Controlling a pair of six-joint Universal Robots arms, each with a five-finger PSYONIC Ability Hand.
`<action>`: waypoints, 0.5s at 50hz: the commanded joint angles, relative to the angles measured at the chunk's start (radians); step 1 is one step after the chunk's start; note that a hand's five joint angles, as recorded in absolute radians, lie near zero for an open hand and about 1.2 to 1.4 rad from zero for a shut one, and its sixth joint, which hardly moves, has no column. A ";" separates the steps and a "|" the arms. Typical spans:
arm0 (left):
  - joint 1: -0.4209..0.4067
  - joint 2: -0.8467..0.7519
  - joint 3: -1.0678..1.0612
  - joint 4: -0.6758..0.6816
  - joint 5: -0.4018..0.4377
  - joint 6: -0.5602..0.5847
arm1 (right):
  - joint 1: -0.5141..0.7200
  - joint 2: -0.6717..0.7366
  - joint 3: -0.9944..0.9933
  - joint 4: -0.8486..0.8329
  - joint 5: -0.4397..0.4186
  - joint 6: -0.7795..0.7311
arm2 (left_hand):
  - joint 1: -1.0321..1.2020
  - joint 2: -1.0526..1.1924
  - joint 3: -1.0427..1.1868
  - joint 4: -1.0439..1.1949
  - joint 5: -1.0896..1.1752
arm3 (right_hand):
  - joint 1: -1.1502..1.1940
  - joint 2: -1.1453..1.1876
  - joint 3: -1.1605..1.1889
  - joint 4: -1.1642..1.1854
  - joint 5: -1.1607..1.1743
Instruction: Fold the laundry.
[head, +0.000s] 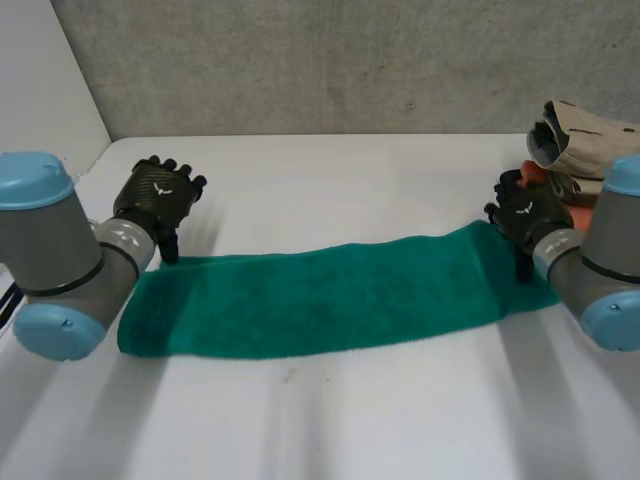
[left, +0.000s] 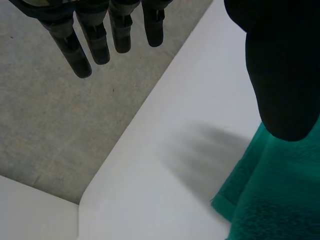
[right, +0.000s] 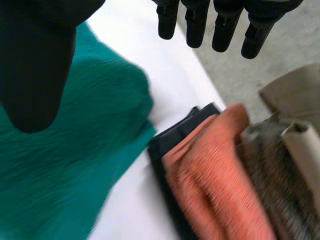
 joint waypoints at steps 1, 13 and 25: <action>0.000 0.135 -0.166 0.023 0.007 -0.020 | -0.088 -0.037 0.066 0.144 -0.067 0.014 | -0.015 -0.033 -0.040 -0.028 -0.053 | 0.043 0.057 0.056 0.051 0.044; -0.003 0.194 -0.290 0.138 0.008 -0.017 | -0.178 0.027 0.072 0.050 -0.156 0.008 | -0.006 -0.023 -0.030 -0.018 -0.043 | 0.313 0.327 0.326 0.321 0.313; -0.009 0.220 -0.305 0.134 0.007 -0.021 | -0.271 -0.046 0.168 -0.004 -0.170 0.008 | 0.018 0.001 -0.007 0.006 -0.019 | 1.172 1.186 1.186 1.181 1.173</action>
